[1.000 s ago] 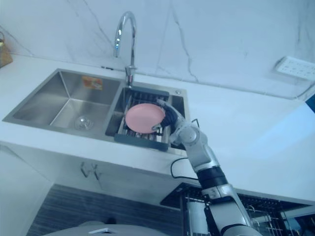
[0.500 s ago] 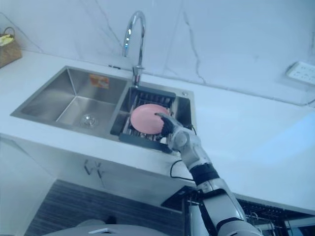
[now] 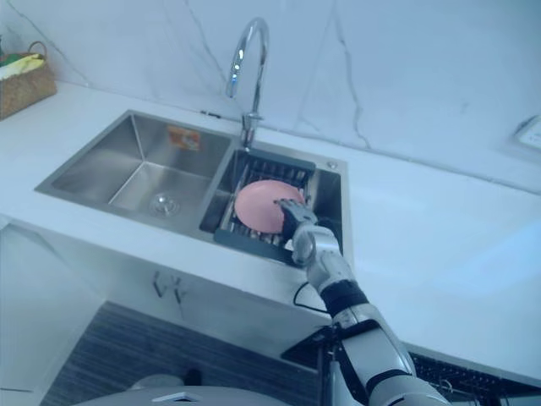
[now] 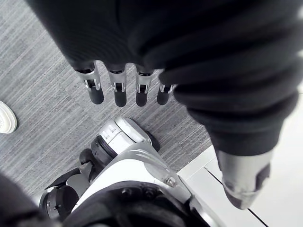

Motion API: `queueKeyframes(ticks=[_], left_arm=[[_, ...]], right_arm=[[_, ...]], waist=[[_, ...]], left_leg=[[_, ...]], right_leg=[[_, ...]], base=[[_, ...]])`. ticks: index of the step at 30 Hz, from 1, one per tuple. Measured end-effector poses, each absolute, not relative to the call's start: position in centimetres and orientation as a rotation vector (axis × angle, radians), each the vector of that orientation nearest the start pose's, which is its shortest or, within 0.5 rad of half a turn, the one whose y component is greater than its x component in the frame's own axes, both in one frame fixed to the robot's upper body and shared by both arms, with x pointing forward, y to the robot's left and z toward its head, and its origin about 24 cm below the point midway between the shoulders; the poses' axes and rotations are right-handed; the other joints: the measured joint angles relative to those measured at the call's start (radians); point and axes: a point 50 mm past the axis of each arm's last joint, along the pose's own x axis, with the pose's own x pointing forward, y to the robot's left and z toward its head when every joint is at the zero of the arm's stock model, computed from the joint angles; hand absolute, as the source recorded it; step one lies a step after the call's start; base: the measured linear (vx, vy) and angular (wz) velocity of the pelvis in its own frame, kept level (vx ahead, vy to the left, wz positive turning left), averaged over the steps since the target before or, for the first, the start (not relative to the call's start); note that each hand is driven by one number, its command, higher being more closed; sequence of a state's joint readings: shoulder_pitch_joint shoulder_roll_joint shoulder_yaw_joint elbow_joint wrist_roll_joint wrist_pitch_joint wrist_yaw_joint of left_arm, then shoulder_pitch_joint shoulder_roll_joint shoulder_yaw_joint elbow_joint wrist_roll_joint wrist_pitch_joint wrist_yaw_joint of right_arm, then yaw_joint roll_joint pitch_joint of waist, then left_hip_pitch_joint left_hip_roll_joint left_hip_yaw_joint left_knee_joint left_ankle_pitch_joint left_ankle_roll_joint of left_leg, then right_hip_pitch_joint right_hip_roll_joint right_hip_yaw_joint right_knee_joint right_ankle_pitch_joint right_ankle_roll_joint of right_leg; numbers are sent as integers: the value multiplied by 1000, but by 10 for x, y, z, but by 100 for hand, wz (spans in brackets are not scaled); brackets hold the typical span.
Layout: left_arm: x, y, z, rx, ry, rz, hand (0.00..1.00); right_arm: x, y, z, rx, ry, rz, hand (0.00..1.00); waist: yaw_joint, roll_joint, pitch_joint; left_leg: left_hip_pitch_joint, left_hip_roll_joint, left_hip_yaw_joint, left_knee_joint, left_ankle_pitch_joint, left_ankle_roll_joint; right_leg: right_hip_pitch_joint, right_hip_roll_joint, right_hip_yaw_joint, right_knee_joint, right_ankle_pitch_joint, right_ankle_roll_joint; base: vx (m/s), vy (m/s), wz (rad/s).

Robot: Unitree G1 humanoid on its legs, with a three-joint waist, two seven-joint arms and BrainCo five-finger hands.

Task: Walk over to the sink, pick up the cup, carry it to the dishwasher, place the cup inside the dishwasher, then close the dishwasher door

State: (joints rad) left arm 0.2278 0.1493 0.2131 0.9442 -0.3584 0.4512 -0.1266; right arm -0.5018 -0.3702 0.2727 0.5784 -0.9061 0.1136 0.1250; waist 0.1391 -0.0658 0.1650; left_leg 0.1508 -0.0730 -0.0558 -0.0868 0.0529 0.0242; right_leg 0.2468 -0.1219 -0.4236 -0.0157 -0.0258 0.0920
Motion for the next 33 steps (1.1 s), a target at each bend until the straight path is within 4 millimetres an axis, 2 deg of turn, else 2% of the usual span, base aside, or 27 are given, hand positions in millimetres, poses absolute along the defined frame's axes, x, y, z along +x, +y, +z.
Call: queueKeyframes(ticks=[7, 11, 14, 22, 23, 28, 33], left_arm=[[24, 218, -165, -466, 1472, 351, 0], [24, 218, -165, -438, 1480, 337, 0], [27, 219, -165, -420, 1479, 317, 0], [24, 222, -164, -376, 1498, 289, 0], [24, 223, -164, -365, 1501, 283, 0], [25, 225, -164, -329, 1509, 260, 0], [26, 224, -164, -303, 1515, 242, 0]], right_arm=[[339, -188, 37, -1452, 238, 251, 0], [341, -186, 35, -1480, 204, 243, 0], [341, -187, 34, -1487, 165, 206, 0], [339, -190, 28, -1492, 152, 173, 0], [339, -190, 28, -1505, 153, 174, 100], [338, -194, 25, -1538, 181, 167, 100], [340, -199, 20, -1544, 230, 168, 100]], waist=[[16, -2, 0], [14, -3, 1], [25, -4, 1], [26, -12, 0], [26, -15, 0], [32, -28, -8], [35, -25, -7]], left_leg=[[1, -9, -3, 0, 5, 8], [6, -15, -26, 0, 9, 11], [9, -14, -33, 0, 6, 5], [9, -20, -27, -1, 0, 13], [9, -22, -27, -1, -1, 13], [9, -28, -33, -1, -2, 13], [14, -28, -36, -1, -2, 12]], right_leg=[[0, -9, -5, 6, -4, 6], [16, -11, -27, 8, -10, 7], [20, -10, -31, 10, -14, 6], [26, -18, -41, 10, -24, 5], [28, -19, -45, 10, -25, 6], [31, -20, -53, 12, -26, 8], [32, -21, -54, 23, -35, 3]], base=[[24, 15, 3], [5, -2, 16], [-27, 4, 10], [-2, 15, 4], [39, 21, 6], [35, 8, 5], [5, 0, 1]])
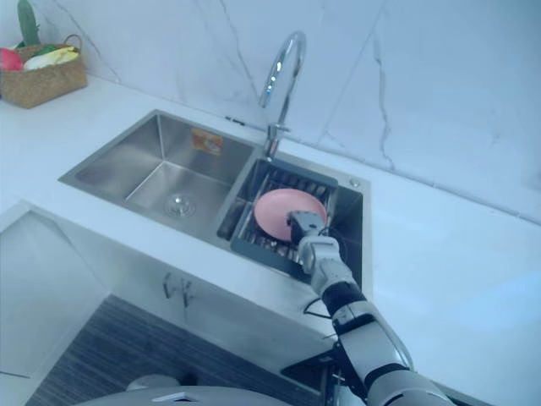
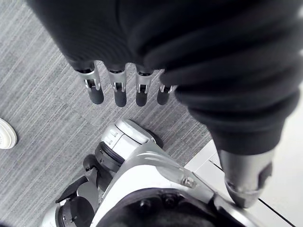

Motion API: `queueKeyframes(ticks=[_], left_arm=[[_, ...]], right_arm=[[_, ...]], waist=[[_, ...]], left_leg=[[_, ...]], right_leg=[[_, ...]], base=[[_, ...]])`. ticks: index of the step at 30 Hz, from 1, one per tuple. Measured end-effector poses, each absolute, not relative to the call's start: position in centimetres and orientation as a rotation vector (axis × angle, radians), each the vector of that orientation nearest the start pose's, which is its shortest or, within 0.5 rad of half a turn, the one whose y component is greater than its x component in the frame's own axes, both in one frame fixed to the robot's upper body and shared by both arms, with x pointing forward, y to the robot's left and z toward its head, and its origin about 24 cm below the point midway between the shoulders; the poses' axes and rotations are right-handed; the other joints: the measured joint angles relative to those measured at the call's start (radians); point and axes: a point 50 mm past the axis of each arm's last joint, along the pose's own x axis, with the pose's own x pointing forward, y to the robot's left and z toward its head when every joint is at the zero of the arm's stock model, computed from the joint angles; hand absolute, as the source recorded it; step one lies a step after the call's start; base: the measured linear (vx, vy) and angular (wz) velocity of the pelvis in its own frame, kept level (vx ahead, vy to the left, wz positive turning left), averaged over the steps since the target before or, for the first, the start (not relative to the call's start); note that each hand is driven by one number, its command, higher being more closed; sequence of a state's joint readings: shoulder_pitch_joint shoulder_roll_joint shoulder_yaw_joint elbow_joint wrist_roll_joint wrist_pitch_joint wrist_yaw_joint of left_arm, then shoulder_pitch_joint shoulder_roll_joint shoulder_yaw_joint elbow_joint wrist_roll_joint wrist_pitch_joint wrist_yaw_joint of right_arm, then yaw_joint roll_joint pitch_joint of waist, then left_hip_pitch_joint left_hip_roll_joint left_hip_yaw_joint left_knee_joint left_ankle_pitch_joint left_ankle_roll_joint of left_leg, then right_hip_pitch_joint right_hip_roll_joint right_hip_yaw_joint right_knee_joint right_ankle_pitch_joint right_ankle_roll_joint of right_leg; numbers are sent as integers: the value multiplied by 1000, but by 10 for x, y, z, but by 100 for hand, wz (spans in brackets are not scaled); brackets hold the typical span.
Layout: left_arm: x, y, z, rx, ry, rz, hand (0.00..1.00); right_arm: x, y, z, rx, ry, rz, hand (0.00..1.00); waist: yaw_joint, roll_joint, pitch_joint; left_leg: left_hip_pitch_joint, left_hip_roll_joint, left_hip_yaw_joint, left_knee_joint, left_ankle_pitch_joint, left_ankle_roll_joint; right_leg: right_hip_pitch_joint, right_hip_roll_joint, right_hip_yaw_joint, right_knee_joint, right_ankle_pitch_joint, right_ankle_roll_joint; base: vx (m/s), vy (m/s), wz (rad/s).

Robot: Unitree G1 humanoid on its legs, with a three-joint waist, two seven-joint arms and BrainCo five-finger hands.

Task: Walk over to the sink, pick up the cup, carry it to the dishwasher, place the cup inside the dishwasher, then close the dishwasher door

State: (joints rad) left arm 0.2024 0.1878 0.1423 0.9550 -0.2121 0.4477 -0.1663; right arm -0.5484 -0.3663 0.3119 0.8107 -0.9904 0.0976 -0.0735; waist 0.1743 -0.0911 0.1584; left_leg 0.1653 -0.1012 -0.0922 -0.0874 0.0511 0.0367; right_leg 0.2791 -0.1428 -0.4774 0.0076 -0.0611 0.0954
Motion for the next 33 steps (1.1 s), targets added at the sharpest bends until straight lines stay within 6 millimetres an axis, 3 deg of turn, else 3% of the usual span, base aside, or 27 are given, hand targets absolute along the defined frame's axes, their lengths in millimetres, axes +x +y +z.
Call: queueKeyframes(ticks=[14, 24, 33], left_arm=[[30, 222, -164, -272, 1523, 198, 0], [29, 224, -164, -253, 1530, 188, 0], [33, 218, -163, -249, 1503, 156, 0]], right_arm=[[338, -210, 15, -1575, 324, 107, 100], [338, -218, 21, -1532, 213, 90, 100], [352, -227, 74, -1634, -102, -48, 100]], waist=[[9, 4, 2], [-7, 4, 3], [-16, 38, 24]], left_leg=[[13, -12, 12, 0, -13, 16], [13, -25, 44, 0, -27, 36], [14, -32, 47, 7, -17, 40]], right_leg=[[16, -16, -6, 5, -9, 6], [13, -34, 4, 7, -9, 6], [-1, -41, 31, 13, -6, 11]], base=[[-4, 3, 1], [3, 0, -2], [59, -40, 2]])
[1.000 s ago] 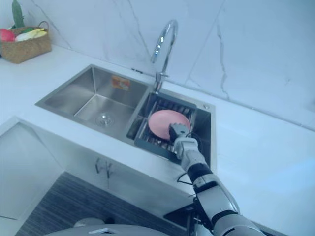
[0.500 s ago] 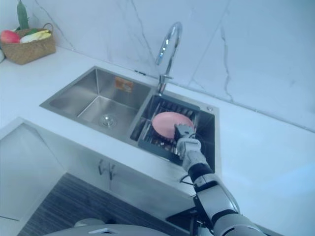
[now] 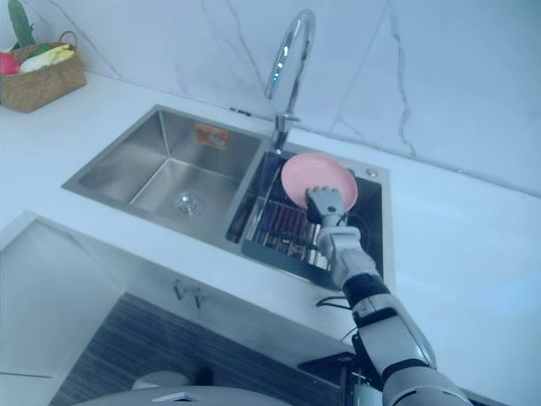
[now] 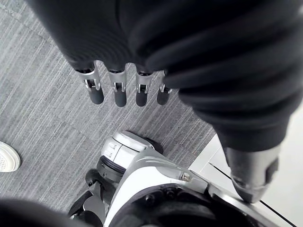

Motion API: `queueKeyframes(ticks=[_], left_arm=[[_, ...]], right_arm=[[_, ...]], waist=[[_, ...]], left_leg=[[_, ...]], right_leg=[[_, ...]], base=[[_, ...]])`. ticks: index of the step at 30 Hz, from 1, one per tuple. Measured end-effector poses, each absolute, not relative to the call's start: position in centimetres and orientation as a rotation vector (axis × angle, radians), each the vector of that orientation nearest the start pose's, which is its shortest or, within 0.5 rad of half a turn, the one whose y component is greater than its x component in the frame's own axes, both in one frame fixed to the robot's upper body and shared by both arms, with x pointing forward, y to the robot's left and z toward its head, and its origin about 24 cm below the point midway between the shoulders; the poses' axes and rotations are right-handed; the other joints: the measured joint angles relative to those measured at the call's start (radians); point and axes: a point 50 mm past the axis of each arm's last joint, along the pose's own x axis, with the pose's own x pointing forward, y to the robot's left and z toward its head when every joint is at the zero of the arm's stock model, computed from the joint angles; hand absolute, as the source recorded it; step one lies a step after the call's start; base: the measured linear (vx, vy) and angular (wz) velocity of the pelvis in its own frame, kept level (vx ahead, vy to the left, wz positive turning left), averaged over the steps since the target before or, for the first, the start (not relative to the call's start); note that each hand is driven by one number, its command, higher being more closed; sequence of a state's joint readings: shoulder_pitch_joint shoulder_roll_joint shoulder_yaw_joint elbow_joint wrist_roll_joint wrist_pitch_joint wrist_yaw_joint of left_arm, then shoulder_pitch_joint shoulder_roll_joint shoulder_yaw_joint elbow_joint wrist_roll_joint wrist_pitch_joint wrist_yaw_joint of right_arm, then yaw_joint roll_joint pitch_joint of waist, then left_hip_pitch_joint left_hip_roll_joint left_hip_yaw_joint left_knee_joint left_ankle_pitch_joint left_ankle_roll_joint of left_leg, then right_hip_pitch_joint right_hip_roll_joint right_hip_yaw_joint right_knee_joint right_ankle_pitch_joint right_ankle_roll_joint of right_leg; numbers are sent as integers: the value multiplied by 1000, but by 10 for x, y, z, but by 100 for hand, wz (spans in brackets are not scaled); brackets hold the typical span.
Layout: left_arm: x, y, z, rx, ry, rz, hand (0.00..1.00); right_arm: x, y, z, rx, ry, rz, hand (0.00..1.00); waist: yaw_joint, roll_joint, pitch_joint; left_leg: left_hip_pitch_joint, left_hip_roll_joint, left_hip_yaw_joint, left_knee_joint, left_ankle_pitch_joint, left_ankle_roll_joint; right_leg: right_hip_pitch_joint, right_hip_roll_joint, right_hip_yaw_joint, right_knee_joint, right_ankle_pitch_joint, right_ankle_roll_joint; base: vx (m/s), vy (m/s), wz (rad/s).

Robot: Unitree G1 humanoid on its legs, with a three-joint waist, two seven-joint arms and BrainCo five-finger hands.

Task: Walk over to the sink, pick up the cup, carry it to the dishwasher, place the cup inside the dishwasher, then close the dishwasher door

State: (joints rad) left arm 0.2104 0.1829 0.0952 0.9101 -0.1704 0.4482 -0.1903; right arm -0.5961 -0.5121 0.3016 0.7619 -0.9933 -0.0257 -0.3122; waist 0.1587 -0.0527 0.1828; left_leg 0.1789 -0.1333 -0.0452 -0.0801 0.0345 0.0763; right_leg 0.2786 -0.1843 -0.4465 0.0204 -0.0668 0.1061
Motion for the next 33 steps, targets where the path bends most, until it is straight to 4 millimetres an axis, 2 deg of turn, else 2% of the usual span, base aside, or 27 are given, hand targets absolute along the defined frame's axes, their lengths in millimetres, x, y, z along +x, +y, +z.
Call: queueKeyframes(ticks=[4, 6, 9, 15, 17, 19, 24, 29, 33], left_arm=[[29, 218, -162, -248, 1498, 159, 0], [22, 218, -162, -251, 1510, 164, 0], [20, 218, -162, -250, 1519, 166, 0], [15, 217, -163, -249, 1537, 166, 0], [14, 216, -163, -247, 1543, 168, 0], [13, 216, -163, -246, 1547, 170, 0], [12, 216, -163, -239, 1554, 168, 0], [13, 216, -163, -238, 1561, 164, 0], [12, 215, -163, -238, 1570, 162, 0]], right_arm=[[361, -229, 104, -1678, -201, -70, 100], [364, -222, 120, -1677, -280, -74, 100], [365, -223, 136, -1701, -308, -80, 100], [364, -227, 147, -1732, -322, -67, 100], [364, -232, 149, -1749, -311, -71, 100], [363, -237, 153, -1764, -312, -81, 100], [358, -232, 178, -1760, -427, -124, 100], [354, -241, 185, -1734, -415, -160, 100], [348, -239, 195, -1747, -445, -149, 100]], waist=[[3, 0, 0], [2, 0, 0], [0, 0, 0], [-10, 1, -1], [-30, 1, -2], [-37, 4, -3], [-55, 9, -6], [-61, 9, -8], [-77, 9, -8]], left_leg=[[5, 11, 2, 0, -2, -12], [12, 23, 13, 0, -8, -20], [14, 34, 25, 0, -10, -24], [0, 46, 72, -6, -2, -28], [-7, 52, 77, -7, 7, -28], [-7, 58, 93, -7, 6, -35], [-17, 76, 139, -7, 7, -40], [-24, 82, 182, -7, 7, -40], [-21, 85, 215, -6, 4, -43]], right_leg=[[0, 9, 29, 8, 1, -1], [-3, 15, 45, 15, 1, -1], [-10, 20, 57, 18, 1, -1], [-47, 32, 105, 19, -1, 2], [-56, 34, 109, 19, 1, 4], [-65, 38, 116, 18, 3, 3], [-80, 59, 169, -15, 34, -14], [-102, 65, 219, -28, 59, -9], [-114, 70, 257, -32, 69, -9]], base=[[60, -102, 3], [17, -121, -14], [-28, -87, -16], [-83, -44, -27], [-92, -17, -10], [-105, -4, -14], [-57, -5, -29], [-19, 15, -26], [6, 10, -24]])
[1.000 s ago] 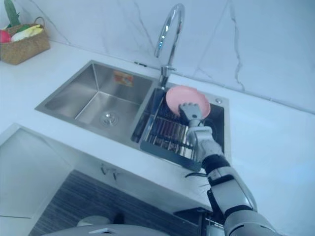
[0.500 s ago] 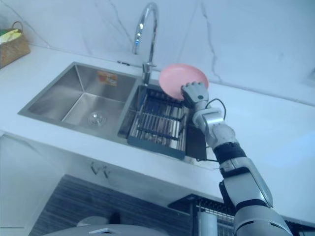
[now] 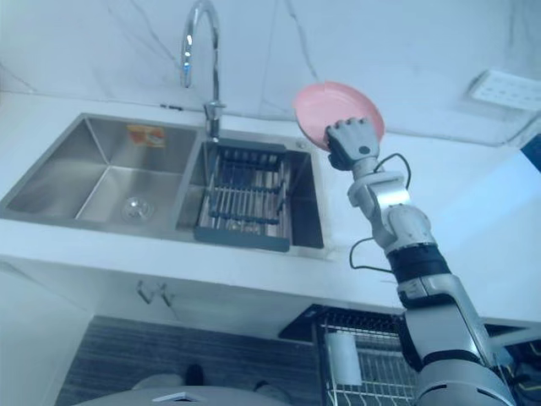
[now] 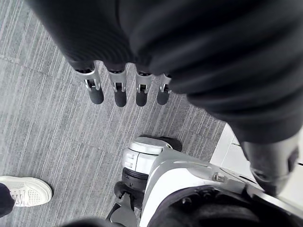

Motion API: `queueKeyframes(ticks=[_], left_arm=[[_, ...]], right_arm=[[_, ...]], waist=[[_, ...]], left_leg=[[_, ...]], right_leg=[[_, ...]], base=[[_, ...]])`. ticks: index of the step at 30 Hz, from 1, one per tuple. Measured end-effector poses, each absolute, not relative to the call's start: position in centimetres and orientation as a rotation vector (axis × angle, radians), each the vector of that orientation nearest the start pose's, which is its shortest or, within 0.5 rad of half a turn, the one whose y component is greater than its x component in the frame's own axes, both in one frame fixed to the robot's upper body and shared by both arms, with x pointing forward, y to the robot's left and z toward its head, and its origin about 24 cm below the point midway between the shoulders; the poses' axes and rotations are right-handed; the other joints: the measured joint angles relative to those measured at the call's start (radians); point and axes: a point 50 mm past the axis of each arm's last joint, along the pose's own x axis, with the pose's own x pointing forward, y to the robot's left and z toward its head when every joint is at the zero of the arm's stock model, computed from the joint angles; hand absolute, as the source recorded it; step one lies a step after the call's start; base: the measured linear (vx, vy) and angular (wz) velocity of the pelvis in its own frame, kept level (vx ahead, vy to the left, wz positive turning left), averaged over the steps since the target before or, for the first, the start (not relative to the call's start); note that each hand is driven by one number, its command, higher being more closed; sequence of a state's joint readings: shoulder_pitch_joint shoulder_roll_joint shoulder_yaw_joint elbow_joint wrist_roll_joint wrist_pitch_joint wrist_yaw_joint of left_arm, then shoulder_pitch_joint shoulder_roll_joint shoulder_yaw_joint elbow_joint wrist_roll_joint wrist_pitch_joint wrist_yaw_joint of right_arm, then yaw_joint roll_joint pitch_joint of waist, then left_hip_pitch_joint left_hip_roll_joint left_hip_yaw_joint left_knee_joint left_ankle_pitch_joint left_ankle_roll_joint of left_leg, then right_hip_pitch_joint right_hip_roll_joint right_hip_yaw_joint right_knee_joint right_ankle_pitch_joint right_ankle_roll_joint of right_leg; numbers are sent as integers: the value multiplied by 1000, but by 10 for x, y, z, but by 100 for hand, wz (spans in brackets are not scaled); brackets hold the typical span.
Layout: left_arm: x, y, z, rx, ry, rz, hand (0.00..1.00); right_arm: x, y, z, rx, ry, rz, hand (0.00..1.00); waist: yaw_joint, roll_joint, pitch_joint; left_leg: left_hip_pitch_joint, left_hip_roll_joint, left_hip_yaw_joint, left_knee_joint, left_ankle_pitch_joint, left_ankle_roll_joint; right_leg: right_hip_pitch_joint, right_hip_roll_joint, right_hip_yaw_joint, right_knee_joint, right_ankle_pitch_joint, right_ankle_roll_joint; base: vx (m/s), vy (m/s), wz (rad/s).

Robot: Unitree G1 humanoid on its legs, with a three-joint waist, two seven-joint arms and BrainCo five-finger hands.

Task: Walk over to the sink, pick up the cup, carry it to the dishwasher, place the cup inside the dishwasher, then close the dishwasher door

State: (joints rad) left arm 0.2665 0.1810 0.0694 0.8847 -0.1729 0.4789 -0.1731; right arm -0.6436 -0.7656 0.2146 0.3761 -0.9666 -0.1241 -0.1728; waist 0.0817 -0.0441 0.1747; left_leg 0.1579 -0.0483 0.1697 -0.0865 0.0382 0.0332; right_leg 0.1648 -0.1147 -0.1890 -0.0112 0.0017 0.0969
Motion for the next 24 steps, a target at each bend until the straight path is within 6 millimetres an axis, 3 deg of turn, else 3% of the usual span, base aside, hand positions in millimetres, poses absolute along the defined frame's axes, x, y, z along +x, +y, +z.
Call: queueKeyframes(ticks=[6, 19, 24], left_arm=[[11, 215, -164, -237, 1577, 161, 0], [-11, 222, -163, -212, 1663, 189, 0], [-14, 225, -163, -204, 1667, 196, 0]], right_arm=[[337, -259, 202, -1720, -403, -212, 100], [296, -306, 180, -1812, -220, -210, 100], [289, -308, 187, -1831, -226, -197, 100]], waist=[[-8, -3, -1], [-79, -55, -52], [-108, -55, -68]], left_leg=[[1, 6, 59, 0, -7, 6], [33, -2, 244, 8, -68, -3], [-40, 40, 298, 241, -203, -4]], right_leg=[[-34, 12, 67, 0, 19, -1], [-104, 19, 252, 8, 31, 5], [-125, 13, 283, 20, 34, 0]], base=[[-2, 16, -34], [17, 57, -45], [34, 29, -46]])
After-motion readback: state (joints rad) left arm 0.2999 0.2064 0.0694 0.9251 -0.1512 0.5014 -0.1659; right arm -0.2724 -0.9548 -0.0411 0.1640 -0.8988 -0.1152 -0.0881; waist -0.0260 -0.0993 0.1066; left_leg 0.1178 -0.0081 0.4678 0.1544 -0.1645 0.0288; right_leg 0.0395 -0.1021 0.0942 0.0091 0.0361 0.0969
